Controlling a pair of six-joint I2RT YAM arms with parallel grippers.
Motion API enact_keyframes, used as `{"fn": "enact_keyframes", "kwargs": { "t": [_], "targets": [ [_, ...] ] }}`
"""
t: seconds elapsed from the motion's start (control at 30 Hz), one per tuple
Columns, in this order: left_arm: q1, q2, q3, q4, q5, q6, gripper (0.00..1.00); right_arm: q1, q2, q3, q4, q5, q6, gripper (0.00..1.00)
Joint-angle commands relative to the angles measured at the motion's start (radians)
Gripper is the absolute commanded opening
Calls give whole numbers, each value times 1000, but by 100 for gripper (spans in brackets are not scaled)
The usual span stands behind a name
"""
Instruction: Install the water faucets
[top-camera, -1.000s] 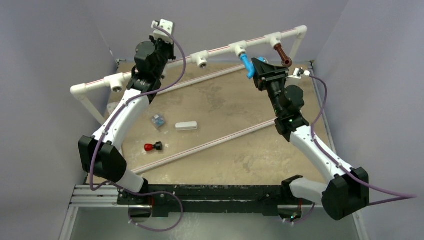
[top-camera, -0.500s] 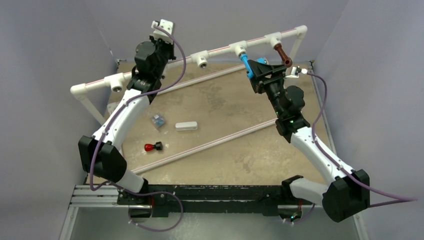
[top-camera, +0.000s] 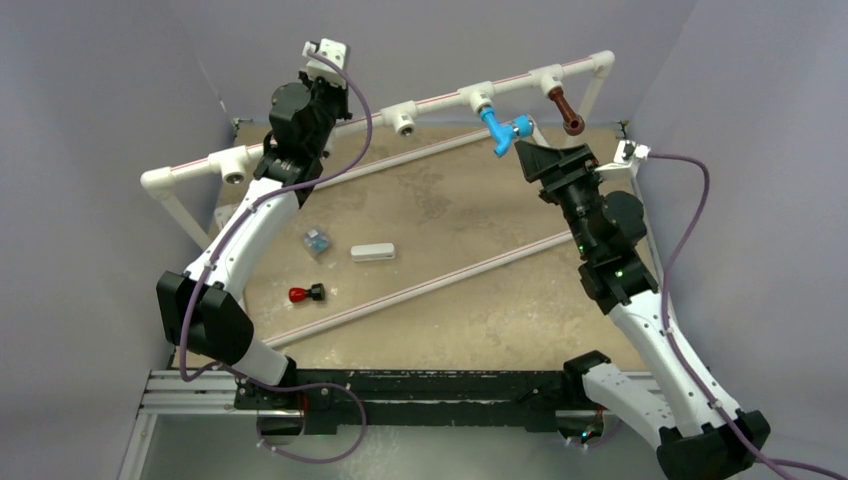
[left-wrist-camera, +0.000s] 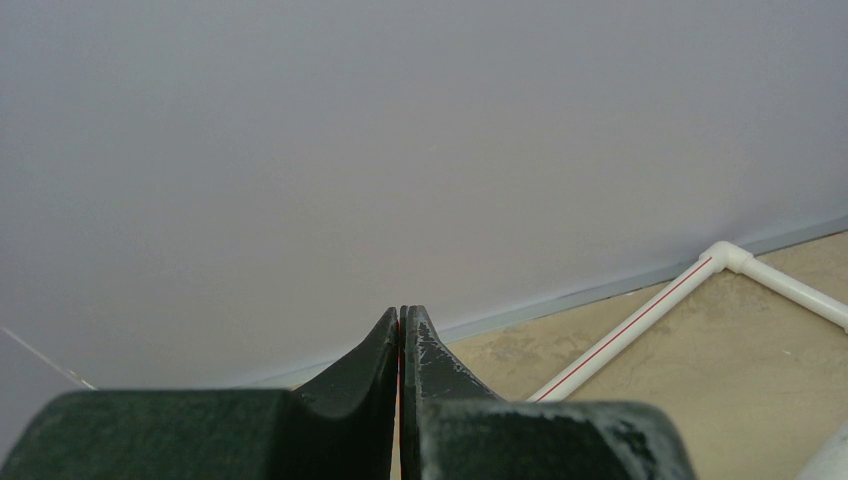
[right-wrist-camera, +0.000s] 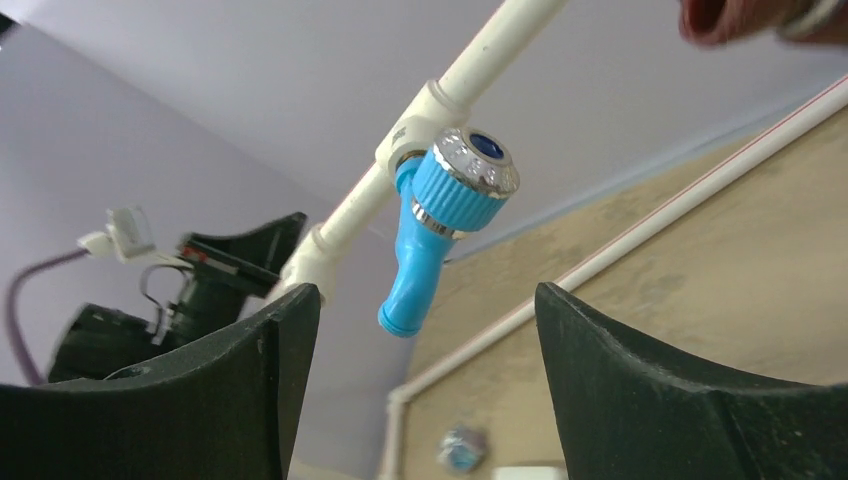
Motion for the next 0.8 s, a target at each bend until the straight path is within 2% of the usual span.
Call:
{"fn": "enact_keyframes", "kwargs": {
  "t": [0.0, 0.27, 0.4, 0.57, 0.77],
  "targets": [
    [-10, 42, -43, -121, 23, 17, 0, -2, -24, 127, -140, 33, -341, 80],
    [-10, 41, -43, -120, 22, 18, 0, -3, -34, 255, -172, 0, -844, 80],
    [-10, 40, -42, -120, 21, 17, 0, -2, -36, 297, -181, -109, -1067, 81],
    [-10, 36, -43, -119, 20, 20, 0, 5, -6, 352, -252, -246, -1320, 81],
    [-10, 35, -43, -118, 22, 18, 0, 90, 34, 395, -385, -260, -1650, 83]
  ]
}}
